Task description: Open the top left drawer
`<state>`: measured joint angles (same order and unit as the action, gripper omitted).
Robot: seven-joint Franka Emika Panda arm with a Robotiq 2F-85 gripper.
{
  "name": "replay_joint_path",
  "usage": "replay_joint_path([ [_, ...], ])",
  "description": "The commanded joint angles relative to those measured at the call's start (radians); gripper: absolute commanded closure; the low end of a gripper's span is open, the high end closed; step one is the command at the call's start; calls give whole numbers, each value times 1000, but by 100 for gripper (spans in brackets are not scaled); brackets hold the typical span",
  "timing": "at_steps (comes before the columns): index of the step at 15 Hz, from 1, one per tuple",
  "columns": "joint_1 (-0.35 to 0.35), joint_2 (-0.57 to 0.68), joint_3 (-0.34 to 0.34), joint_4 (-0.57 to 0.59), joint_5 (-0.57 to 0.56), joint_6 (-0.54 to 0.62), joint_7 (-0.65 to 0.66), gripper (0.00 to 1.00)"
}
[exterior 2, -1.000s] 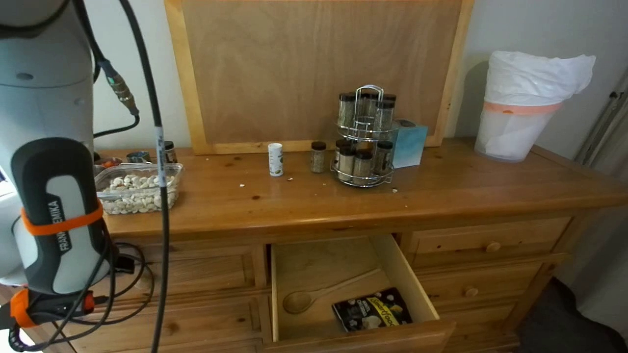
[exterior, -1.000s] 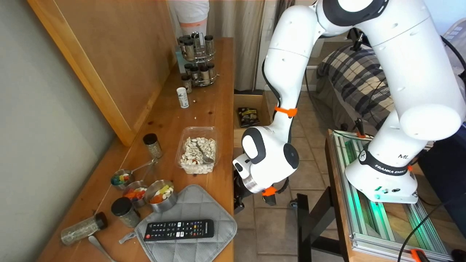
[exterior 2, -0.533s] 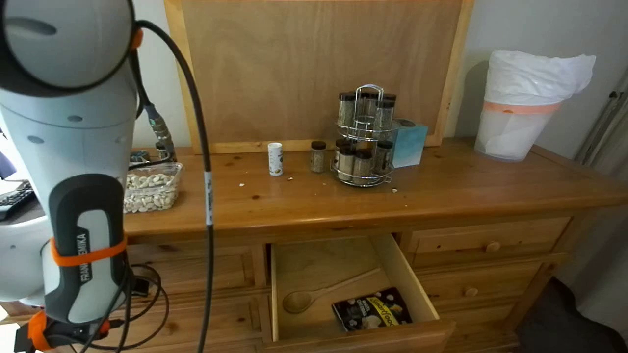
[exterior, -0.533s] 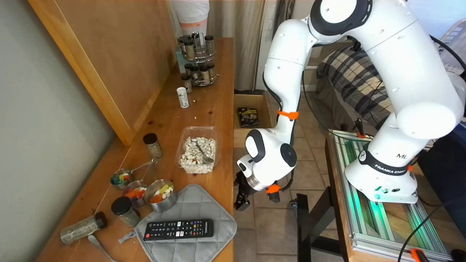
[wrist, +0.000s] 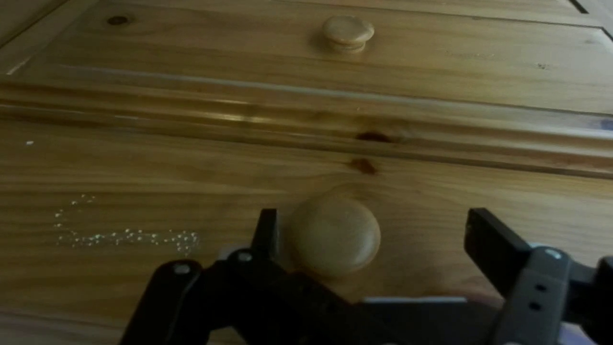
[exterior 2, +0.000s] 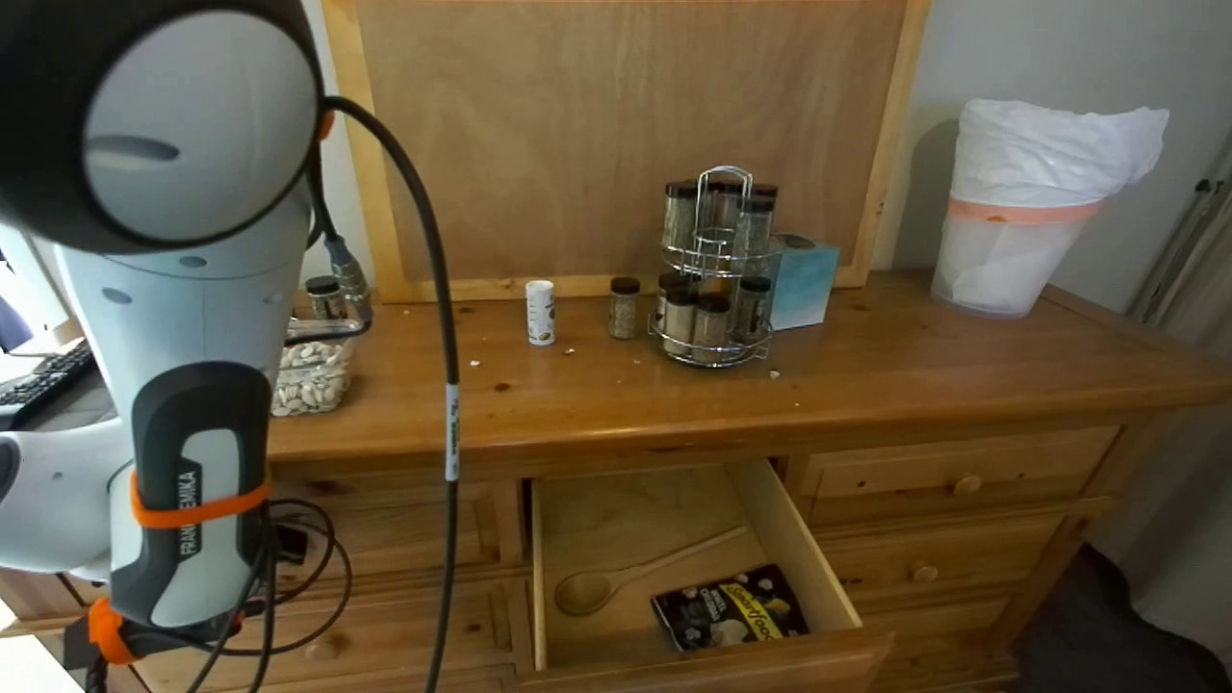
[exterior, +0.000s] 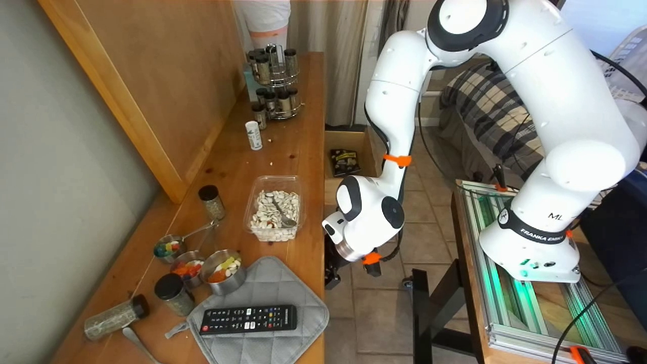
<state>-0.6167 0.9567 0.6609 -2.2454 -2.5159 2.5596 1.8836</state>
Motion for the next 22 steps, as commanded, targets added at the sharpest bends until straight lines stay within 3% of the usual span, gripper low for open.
replay_joint_path([
  [1,-52,59,51,29,0,-24,-70,0],
  [8,-93,103,67,38,0,-35,-120,0],
  [9,-99,104,77,37,0,-47,-124,5],
  [10,-105,103,86,37,0,-58,-127,26],
  [13,-106,107,68,29,0,-59,-122,36],
  [18,-115,108,60,23,0,-68,-118,73],
  [22,-121,105,72,20,0,-68,-115,76],
])
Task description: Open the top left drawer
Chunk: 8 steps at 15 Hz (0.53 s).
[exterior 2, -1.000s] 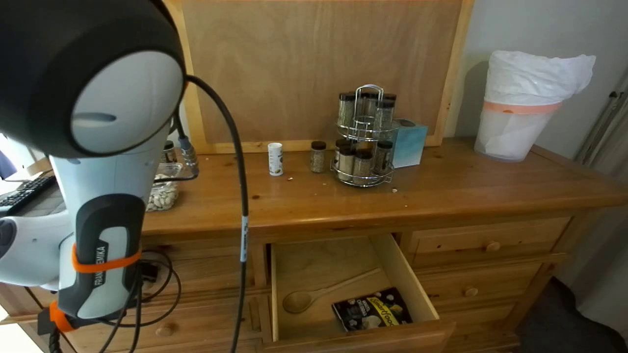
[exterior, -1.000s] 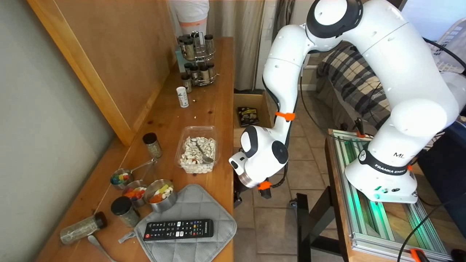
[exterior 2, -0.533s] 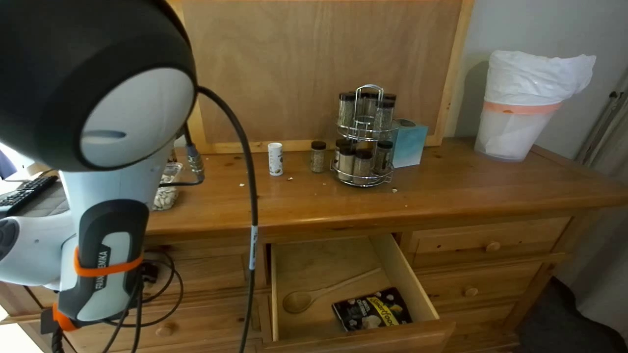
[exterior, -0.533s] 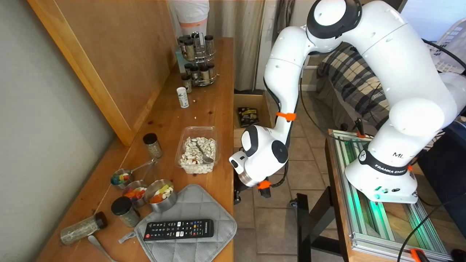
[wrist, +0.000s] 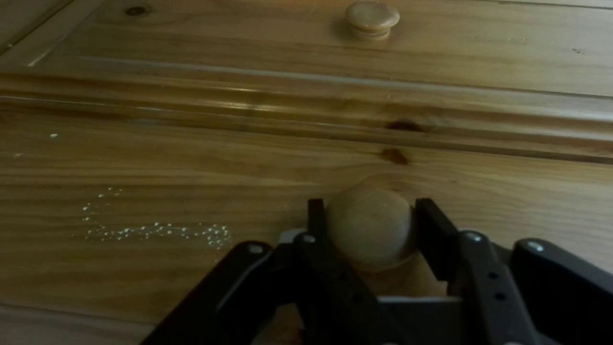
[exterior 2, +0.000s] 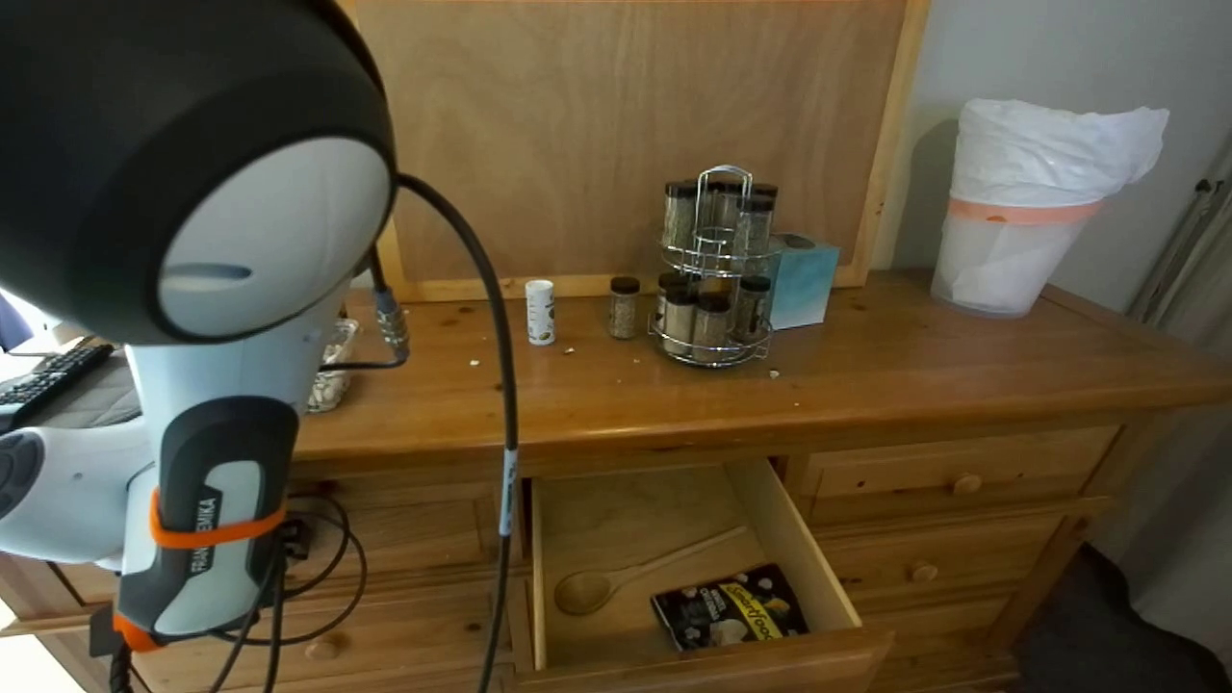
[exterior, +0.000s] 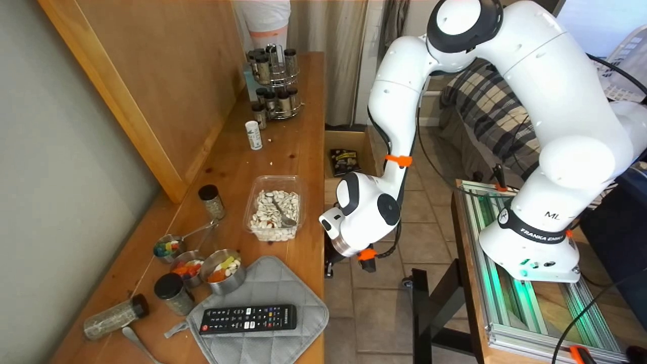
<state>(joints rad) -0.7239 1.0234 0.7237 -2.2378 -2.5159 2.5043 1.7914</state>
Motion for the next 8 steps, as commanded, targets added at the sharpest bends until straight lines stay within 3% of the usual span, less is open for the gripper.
replay_joint_path([
  [1,52,-10,-48,19,0,44,54,76],
  [8,85,-67,-136,-62,67,180,46,76],
])
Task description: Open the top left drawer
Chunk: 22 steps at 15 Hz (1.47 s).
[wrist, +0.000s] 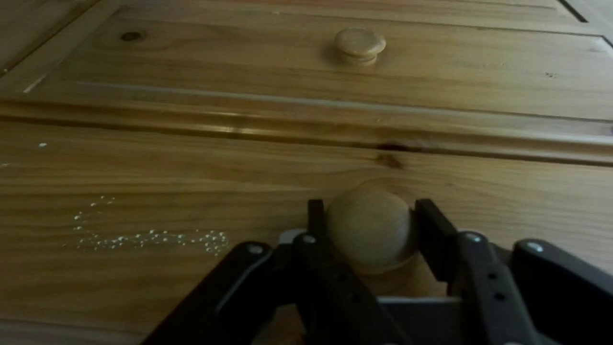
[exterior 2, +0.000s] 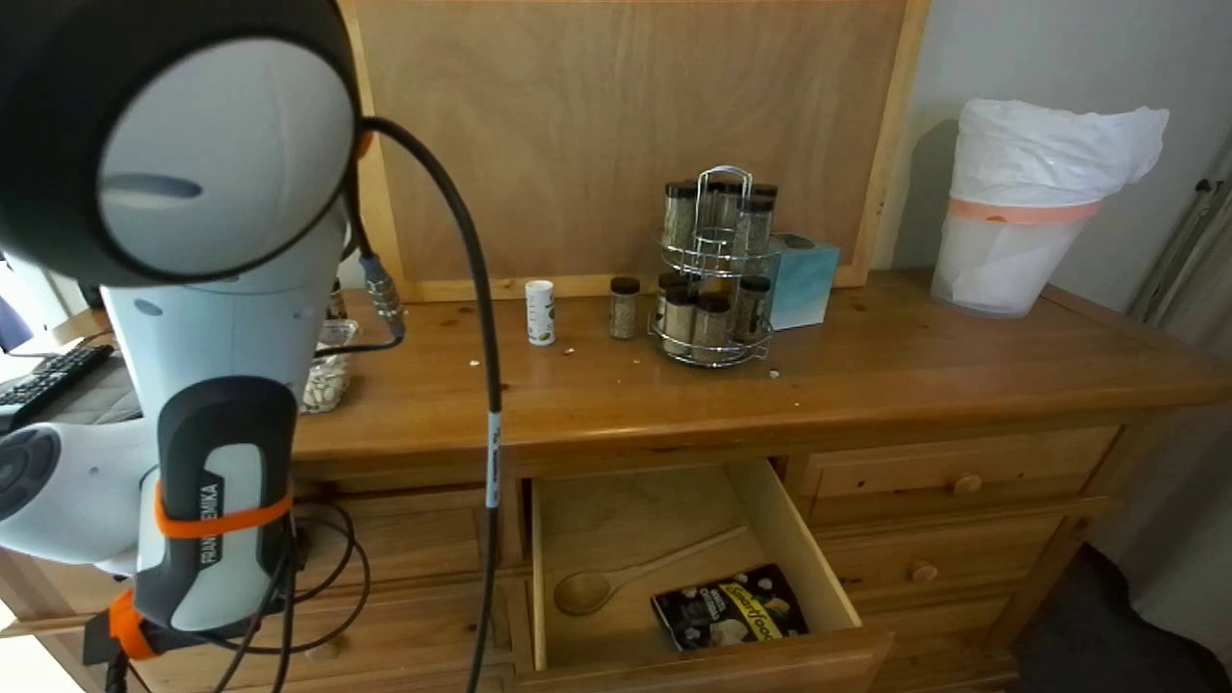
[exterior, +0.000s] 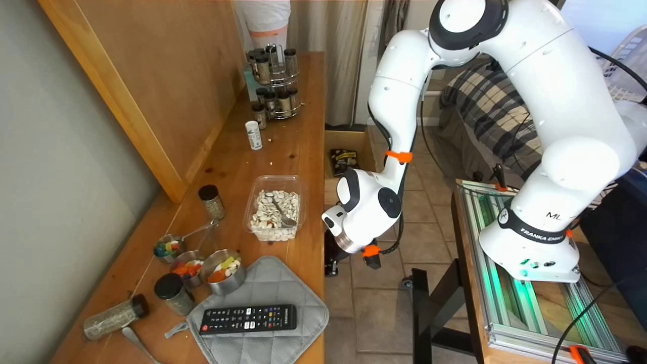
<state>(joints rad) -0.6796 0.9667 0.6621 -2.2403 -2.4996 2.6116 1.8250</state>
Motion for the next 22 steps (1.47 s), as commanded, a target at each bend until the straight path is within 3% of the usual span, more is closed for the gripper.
replay_joint_path([
  [1,47,-25,-86,-76,68,84,15,76],
  [7,89,-121,-150,-202,148,113,34,76],
  [15,195,-199,-241,-304,248,168,36,76],
  [16,166,-191,-218,-319,257,150,15,76],
  [22,164,-208,-209,-374,238,141,37,76],
])
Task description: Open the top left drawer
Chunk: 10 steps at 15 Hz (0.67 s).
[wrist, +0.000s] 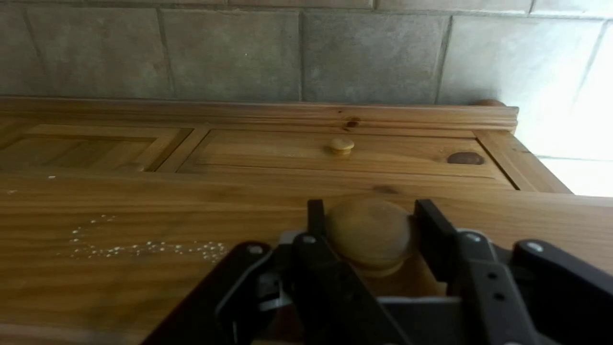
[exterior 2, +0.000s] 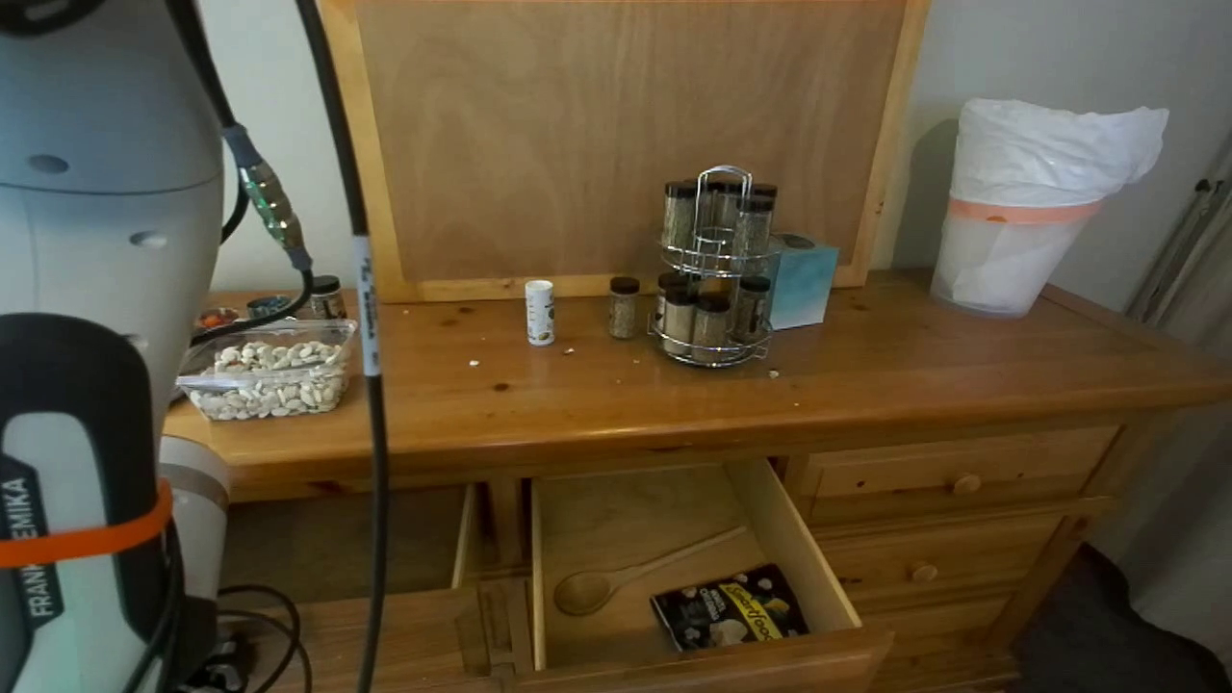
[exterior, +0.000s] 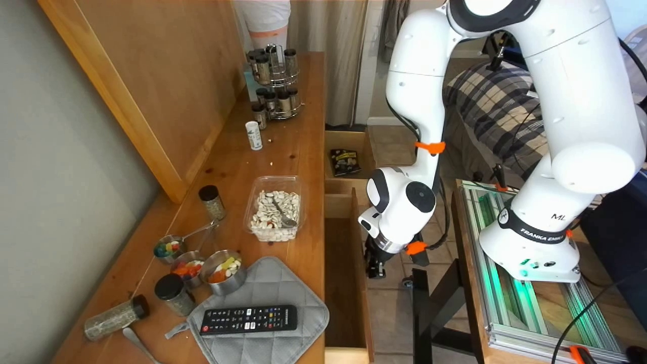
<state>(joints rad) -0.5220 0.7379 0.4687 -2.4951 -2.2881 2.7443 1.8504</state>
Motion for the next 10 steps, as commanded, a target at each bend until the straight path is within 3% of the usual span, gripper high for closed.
replay_joint_path([
  [1,4,21,-13,-126,20,5,15,76],
  [10,-16,31,1,-173,-24,-27,43,76],
])
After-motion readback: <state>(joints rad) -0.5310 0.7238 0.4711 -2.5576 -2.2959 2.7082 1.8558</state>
